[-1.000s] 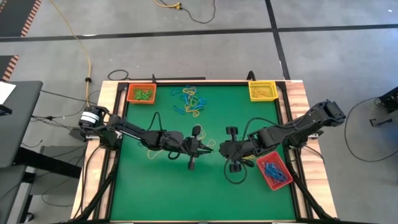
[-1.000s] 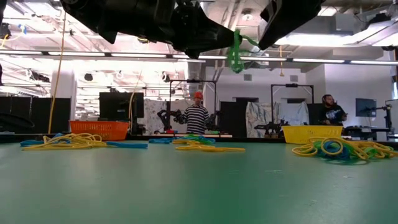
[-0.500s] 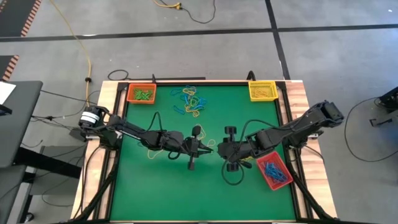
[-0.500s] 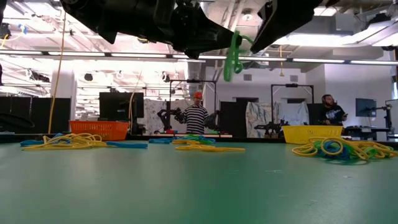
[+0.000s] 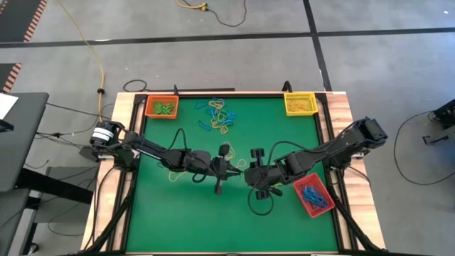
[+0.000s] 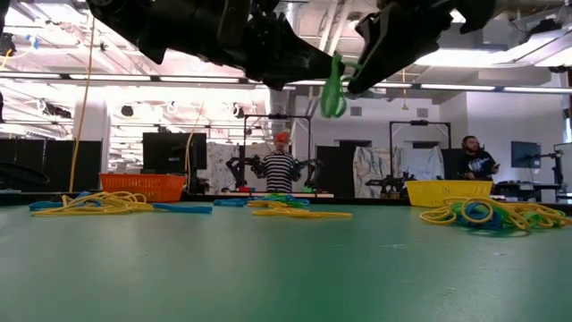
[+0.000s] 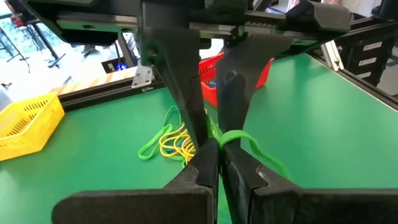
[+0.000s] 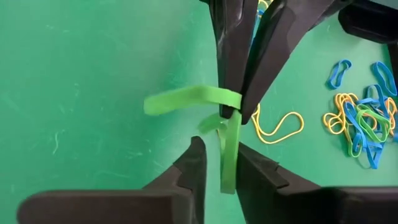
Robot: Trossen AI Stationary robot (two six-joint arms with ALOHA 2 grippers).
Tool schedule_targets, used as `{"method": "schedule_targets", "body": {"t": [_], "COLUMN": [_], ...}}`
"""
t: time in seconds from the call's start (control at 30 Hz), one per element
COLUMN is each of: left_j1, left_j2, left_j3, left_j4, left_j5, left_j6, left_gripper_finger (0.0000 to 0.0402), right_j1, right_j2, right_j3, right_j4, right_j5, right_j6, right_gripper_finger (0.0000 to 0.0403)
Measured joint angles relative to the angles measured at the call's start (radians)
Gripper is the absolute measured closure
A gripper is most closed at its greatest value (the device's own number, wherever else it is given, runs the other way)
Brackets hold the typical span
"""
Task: Sort rubber bands into baskets
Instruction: Put the green rubber band into the orange bin
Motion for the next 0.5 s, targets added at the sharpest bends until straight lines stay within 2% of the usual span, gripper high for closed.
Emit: {"method": "schedule_targets", "body": {"t": [0.37, 0.5], "left_j1": [0.002, 0.002], "left_j2": [0.0, 0.0], "left_j3": [0.0, 0.0], "left_j4": [-0.008, -0.008], "left_j5": [-0.001, -0.004], "left_j6": [0.0, 0.0], "left_gripper_finger": [0.0401, 0.0393], "right_j1": [0.0, 0.0], "right_j2": [0.0, -0.001], "right_j3": [0.0, 0.0], "right_j4": [-0.046, -0.06], "right_j5": [0.016, 0.017], "right_j6": [0.0, 0.006], "right_gripper_finger": [0.0385, 0.0387]}}
